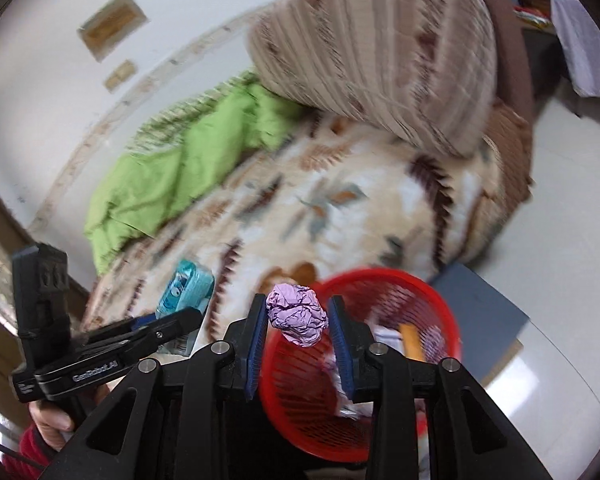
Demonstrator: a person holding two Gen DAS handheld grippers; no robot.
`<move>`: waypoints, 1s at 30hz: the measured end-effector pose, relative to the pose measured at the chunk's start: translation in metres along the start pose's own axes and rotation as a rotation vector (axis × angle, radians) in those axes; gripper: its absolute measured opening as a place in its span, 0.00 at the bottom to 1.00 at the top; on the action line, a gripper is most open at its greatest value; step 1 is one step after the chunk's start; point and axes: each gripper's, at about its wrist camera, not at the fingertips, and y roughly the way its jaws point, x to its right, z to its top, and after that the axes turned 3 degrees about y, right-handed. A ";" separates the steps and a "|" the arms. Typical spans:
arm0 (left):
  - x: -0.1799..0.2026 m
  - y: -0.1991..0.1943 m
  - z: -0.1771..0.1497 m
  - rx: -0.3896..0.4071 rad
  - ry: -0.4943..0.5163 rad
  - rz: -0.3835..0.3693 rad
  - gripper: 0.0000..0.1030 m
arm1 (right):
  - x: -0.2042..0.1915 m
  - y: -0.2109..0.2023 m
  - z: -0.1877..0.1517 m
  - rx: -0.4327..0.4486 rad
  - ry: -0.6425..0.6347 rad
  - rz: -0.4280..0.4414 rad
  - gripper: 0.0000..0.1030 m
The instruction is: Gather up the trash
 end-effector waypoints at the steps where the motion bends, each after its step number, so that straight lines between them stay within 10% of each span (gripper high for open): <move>1: 0.004 0.004 0.000 -0.007 0.013 -0.003 0.49 | 0.006 0.004 -0.001 -0.014 0.011 -0.030 0.39; 4: 0.013 0.004 -0.002 0.006 0.042 0.012 0.56 | 0.015 0.005 -0.001 -0.018 0.040 -0.072 0.60; 16: -0.016 -0.088 -0.029 0.280 0.081 0.328 0.97 | -0.052 -0.011 -0.011 0.143 -0.136 -0.408 0.90; 30: -0.049 -0.109 -0.055 0.312 0.019 0.469 1.00 | -0.082 0.007 -0.037 0.155 -0.124 -0.659 0.97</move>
